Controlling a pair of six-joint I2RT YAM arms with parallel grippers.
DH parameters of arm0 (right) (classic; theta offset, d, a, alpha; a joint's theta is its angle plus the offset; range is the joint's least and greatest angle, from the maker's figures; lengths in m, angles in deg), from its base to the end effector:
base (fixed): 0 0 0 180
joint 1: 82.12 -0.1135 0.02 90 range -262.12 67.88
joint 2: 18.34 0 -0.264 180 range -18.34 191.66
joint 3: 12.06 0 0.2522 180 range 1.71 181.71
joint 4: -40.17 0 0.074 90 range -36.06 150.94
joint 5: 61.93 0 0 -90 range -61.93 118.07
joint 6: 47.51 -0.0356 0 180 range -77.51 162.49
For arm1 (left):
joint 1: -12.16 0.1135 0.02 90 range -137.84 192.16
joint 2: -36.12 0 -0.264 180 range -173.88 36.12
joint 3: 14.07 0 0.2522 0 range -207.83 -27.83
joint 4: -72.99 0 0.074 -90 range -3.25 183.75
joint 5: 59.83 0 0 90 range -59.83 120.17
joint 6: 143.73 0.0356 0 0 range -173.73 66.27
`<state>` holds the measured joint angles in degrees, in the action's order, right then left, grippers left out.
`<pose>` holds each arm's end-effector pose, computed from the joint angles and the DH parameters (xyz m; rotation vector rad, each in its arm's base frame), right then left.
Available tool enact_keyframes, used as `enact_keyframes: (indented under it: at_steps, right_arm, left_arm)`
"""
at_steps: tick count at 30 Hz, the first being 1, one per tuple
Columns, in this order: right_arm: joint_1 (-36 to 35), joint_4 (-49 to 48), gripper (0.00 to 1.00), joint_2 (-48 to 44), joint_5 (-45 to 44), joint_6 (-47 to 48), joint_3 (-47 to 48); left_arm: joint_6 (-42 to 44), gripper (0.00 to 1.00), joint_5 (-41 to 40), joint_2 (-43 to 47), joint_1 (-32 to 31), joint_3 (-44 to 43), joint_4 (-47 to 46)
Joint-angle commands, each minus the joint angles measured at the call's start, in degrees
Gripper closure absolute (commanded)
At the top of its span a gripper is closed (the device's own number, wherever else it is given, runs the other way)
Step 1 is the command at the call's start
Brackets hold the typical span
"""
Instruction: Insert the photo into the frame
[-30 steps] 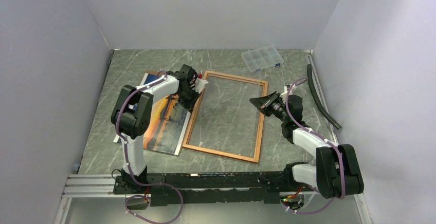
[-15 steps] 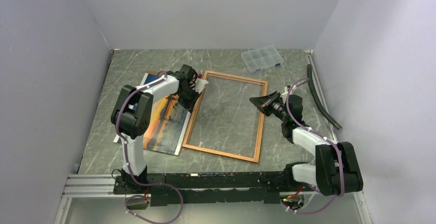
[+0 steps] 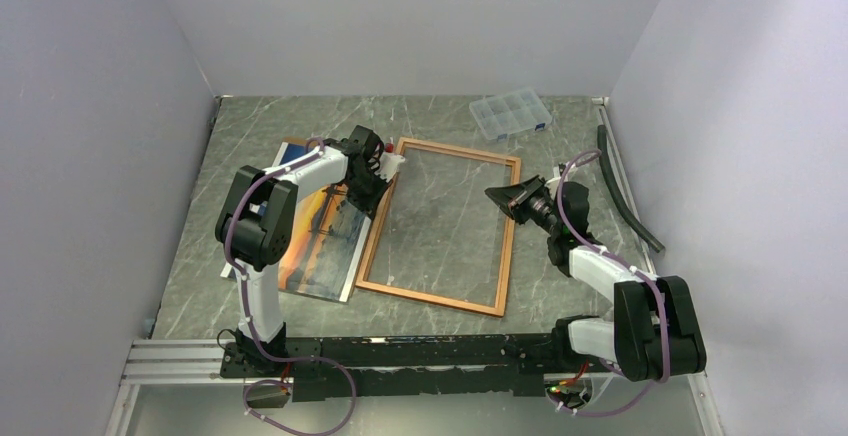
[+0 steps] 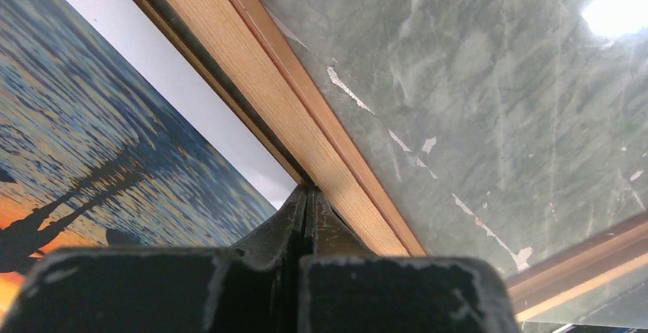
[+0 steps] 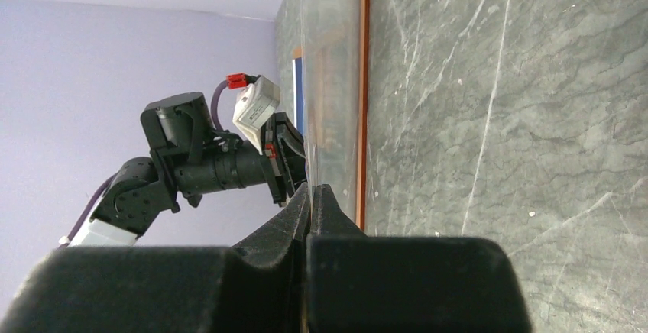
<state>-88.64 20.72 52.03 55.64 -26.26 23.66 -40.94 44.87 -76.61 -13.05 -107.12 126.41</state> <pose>0.2372 0.0437 0.1911 0.7113 1.9033 1.3203 0.3499 -0.1747 0.1683 0.9790 2.6755 -0.4110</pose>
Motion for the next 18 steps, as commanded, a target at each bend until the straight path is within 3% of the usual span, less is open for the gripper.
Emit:
enact_keyframes:
  at_steps: [1, 18]
  right_arm:
    - [-0.24, -1.54, 1.00, -0.88, -0.26, 0.19, 3.02]
    - [-0.24, -2.66, 1.00, 5.08, -1.14, 3.75, 3.23]
  left_arm:
    - [-0.32, 0.98, 3.20, 2.07, -0.98, 0.33, -1.82]
    - [-0.20, 0.97, 3.05, 2.14, -0.99, 0.71, -2.13]
